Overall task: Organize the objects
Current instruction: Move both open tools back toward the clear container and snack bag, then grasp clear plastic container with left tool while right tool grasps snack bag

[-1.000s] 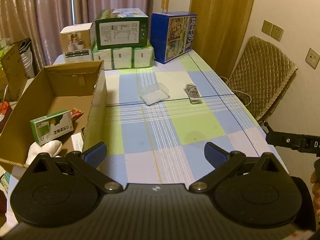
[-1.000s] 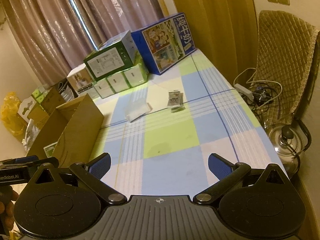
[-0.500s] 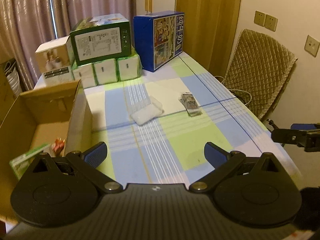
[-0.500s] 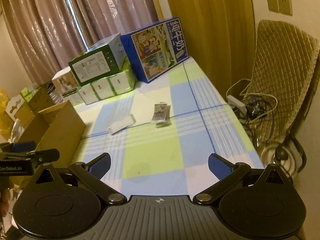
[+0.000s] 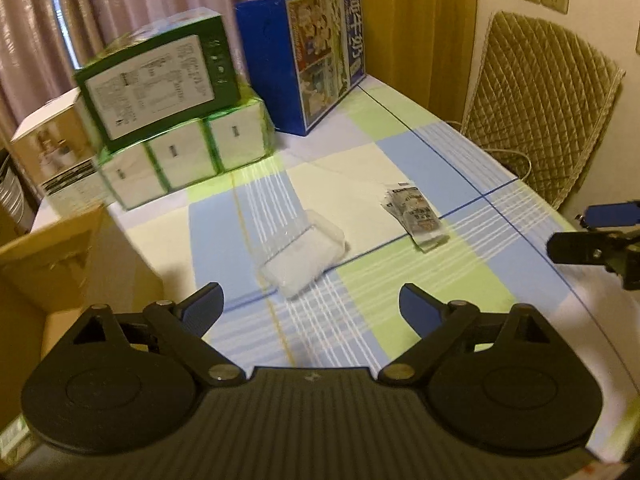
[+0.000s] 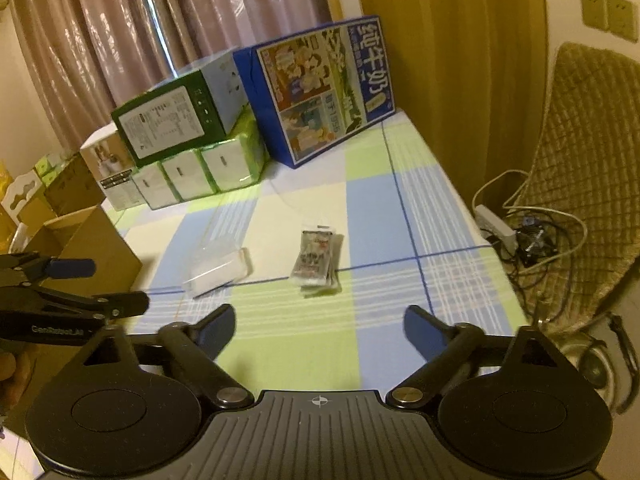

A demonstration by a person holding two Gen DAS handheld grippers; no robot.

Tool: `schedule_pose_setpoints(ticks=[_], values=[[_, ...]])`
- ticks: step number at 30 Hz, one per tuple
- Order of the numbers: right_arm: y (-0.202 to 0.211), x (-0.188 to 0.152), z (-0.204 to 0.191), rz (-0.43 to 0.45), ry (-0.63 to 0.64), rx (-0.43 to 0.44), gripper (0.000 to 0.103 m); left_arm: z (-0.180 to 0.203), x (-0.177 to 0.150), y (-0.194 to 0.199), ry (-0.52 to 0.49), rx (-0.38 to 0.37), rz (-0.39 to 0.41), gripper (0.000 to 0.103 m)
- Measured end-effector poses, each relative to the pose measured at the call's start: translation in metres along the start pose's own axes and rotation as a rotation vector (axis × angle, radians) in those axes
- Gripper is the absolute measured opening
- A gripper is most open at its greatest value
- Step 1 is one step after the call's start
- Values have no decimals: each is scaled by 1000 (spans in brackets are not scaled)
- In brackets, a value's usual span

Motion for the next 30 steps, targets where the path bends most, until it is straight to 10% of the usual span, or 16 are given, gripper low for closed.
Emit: schedule_pose_setpoints(ticks=[30], values=[[-152,46,4,-140,89,29,67,-17,33,-147,-159,-9,-220,65]])
Point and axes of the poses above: each gripper's, at about its wrist camera, not at the fingertips, and y roughly against the way its jaws point, z to its right, x to its top, the point moved 8 cm from there along -y, roughly the way its jaws point, and after that the axes turned 5 degrees about -z, right-handed, at the moved point
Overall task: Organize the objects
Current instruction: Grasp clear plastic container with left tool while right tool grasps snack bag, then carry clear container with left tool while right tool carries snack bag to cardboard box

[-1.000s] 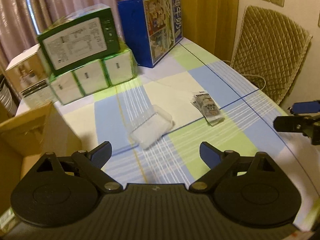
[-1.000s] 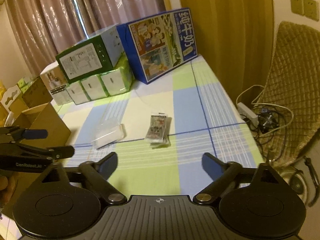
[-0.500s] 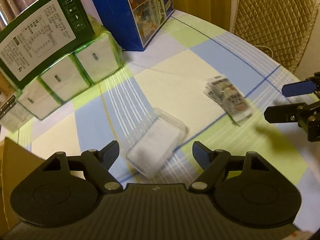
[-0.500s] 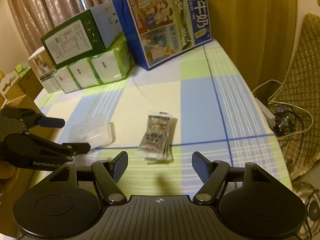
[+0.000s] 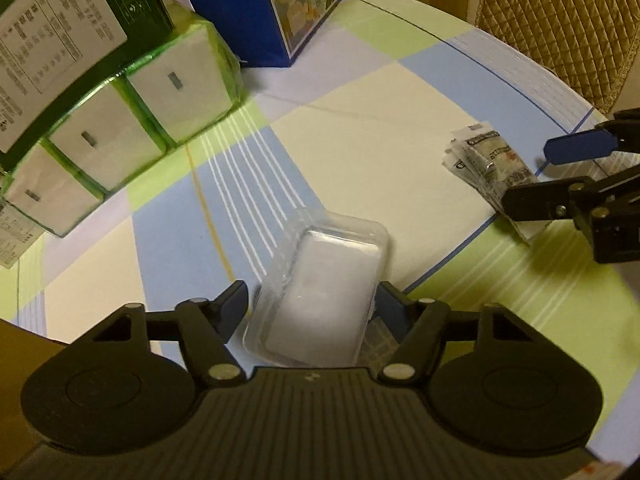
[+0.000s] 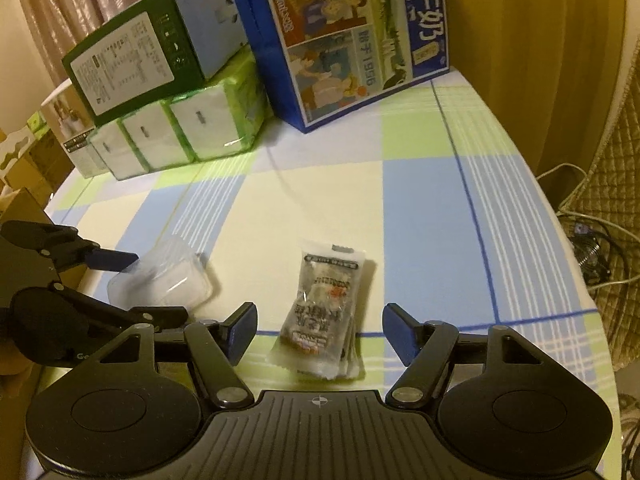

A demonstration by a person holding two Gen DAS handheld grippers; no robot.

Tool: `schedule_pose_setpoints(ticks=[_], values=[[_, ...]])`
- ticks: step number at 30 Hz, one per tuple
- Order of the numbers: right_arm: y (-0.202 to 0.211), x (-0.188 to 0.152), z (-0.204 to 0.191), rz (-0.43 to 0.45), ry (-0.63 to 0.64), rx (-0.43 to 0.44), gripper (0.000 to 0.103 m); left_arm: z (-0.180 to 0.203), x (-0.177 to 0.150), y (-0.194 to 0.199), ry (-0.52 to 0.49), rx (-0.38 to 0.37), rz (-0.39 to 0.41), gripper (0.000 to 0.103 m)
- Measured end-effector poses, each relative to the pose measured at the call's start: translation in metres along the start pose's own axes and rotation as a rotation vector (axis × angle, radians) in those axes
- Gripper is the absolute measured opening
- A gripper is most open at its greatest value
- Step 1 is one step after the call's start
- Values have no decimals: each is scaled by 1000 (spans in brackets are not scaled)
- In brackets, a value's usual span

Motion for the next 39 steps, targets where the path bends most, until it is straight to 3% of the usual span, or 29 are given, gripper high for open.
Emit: schedule_pose_setpoints(ticks=[3,13,17,27,39], values=[[-8,4,-2,-3,15,-5,66,1,0,1,20,-30,-7,56],[-25,3,-7,-11,61,-48,47,8,1,4,80,-52,-10,55],[-24,0,-9,-9,99,-98,35,10,-2,3,123,-45,-2,53],[3,-36,-2,-21,13,-106,34,33,-35,21,167,-52,-11,52],[78,-100,-31,-34,-67,-48,33,77,-94,98,224,-91,51,52]])
Point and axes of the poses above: each gripper's, at about its wrist camera, not at the fingertips, and y roughly against the way its jaws point, z to its right, x to its top, the point moved 8 cm from there along -y, roughly the way its jaws point, and after that the axes turned 5 degrees about -z, right-handed, at the moved point
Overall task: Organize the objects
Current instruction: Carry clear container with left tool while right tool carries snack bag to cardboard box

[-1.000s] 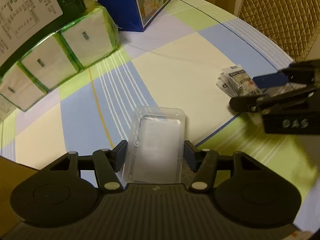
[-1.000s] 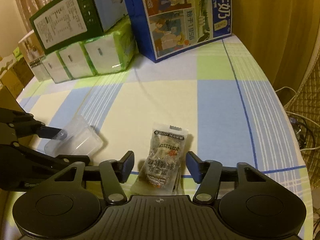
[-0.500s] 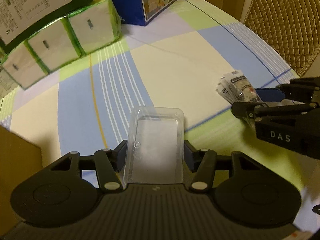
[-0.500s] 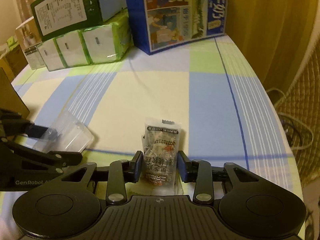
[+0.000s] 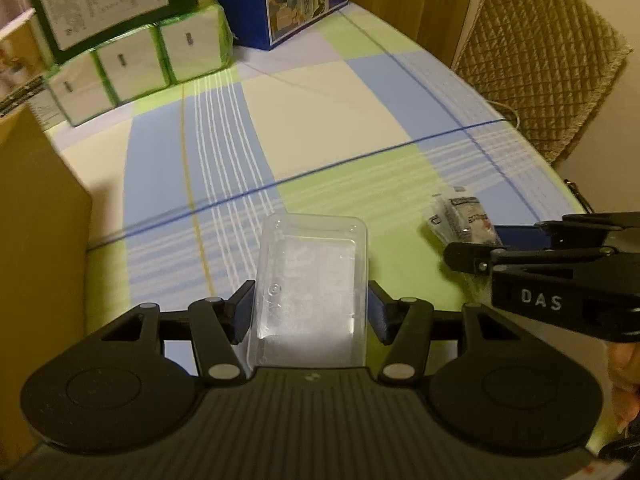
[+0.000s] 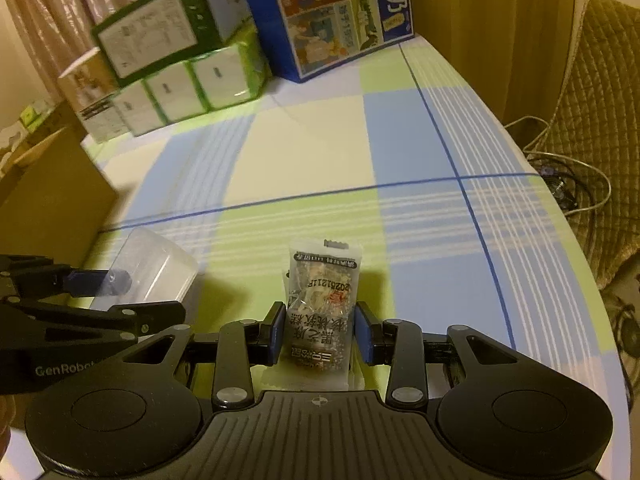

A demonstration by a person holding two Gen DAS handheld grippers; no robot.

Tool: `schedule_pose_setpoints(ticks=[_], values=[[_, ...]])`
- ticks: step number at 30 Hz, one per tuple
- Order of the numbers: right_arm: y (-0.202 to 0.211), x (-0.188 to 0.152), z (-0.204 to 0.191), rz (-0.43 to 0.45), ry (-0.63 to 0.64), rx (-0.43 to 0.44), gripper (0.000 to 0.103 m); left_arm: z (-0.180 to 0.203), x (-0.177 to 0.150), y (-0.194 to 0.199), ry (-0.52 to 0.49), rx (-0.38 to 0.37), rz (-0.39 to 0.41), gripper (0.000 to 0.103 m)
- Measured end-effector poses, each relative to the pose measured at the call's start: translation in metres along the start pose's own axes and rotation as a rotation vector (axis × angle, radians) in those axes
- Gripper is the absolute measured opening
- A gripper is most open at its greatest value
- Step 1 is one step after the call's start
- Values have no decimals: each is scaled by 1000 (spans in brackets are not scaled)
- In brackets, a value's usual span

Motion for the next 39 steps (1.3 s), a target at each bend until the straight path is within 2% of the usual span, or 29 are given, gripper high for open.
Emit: schedule_pose_setpoints(ticks=[18,27,39], values=[[153,-84,-54,115,33,12,34,17,-99,152,43,7,136,52],[194,-108,-83,162,85,47,34,11,-134,196,68,29,179,52],[203,-116,-119,162,140,97,34,-14,-160,225,113,73,190,52]])
Point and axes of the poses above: each gripper's, at about its wrist camera, not at the fingertips, and y roughly against the way its jaws point, z to its right, x to its top, the point moved 8 cm from there along -y, roughly the way its jaws point, and after that the axes turned 5 degrees about -z, right-handed, at the moved point
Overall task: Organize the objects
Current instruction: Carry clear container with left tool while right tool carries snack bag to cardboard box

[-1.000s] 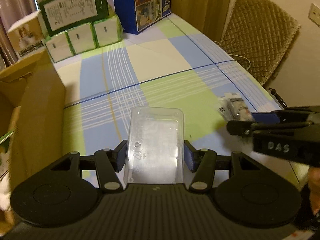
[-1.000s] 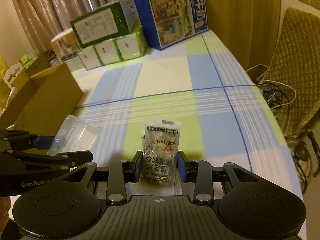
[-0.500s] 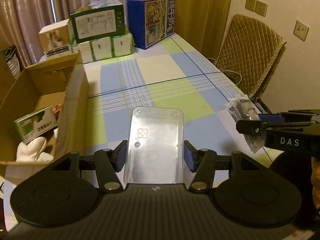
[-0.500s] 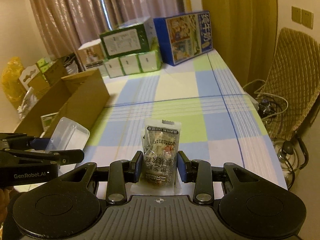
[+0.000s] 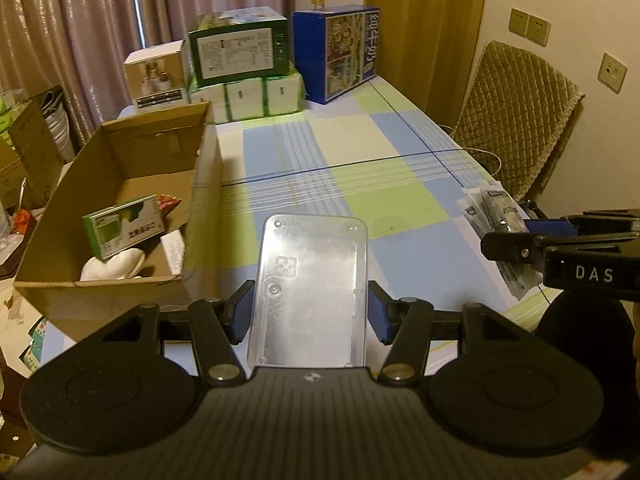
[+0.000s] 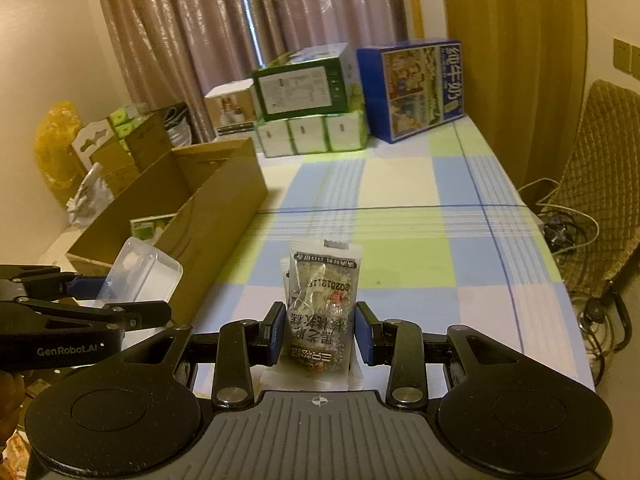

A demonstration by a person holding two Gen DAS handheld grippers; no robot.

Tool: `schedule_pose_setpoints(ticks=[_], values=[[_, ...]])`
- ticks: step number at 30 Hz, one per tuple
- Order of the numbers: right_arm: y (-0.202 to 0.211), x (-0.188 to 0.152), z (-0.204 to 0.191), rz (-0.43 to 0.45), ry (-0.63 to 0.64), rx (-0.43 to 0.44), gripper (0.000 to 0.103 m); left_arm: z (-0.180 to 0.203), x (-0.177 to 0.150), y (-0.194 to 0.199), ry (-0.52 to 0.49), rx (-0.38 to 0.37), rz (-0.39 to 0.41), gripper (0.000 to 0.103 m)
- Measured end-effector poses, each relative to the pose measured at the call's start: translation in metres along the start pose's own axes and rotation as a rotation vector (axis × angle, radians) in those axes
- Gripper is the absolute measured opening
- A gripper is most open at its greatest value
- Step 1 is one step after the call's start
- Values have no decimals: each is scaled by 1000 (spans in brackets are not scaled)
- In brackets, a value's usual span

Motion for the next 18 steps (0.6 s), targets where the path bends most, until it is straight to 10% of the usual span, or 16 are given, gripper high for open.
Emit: schedule_pose_setpoints(ticks=[18], values=[[-7,7,-42,-6,59,70,34,-36,-14,23,50,46,11,52]])
Point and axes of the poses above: each gripper's, at about its wrist camera, not at the fingertips, and y roughly against the way its jaws point, z to its right, x to its top, the point moved 8 cm from there along -y, roughly the way its jaws point, and after that the axes turned 5 degrees about -z, right-handed, at the moved point
